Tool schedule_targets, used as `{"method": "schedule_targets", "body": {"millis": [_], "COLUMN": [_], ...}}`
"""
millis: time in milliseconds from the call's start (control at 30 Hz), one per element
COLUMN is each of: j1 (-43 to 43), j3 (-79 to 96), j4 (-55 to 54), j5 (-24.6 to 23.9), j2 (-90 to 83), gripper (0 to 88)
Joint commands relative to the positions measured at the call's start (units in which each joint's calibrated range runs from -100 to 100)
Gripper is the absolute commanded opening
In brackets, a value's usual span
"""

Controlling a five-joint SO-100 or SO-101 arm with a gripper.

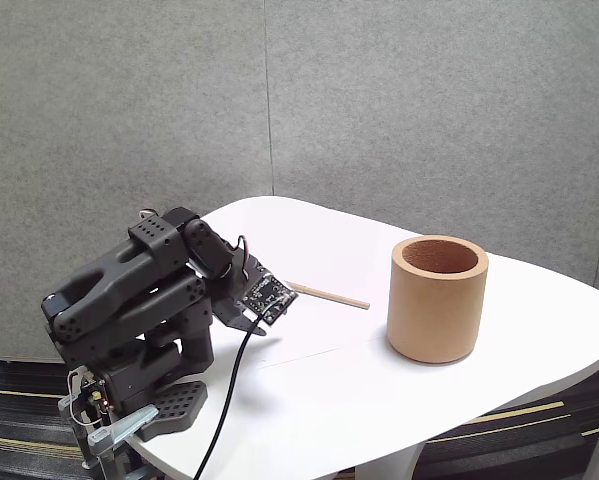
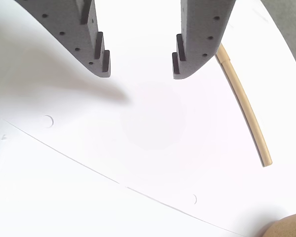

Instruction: Grab the pen and put it in the pen holder.

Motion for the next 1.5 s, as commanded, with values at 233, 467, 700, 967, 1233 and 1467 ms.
{"method": "schedule_targets", "body": {"millis": [233, 467, 700, 967, 1233, 1467], "j1": [-0.4, -2.4, -2.4, -2.5, -3.0, -4.0], "j3": [-12.9, -30.0, -49.5, -63.0, -71.7, -71.5], "j4": [-0.6, -0.6, -0.6, -1.0, -7.2, -13.6], "j5": [-0.2, -0.2, -0.2, 0.2, 0.3, 1.9], "j2": [4.0, 23.2, 47.9, 69.1, 83.1, 86.6], "gripper": [17.2, 17.2, 17.2, 17.6, 17.8, 17.8]}}
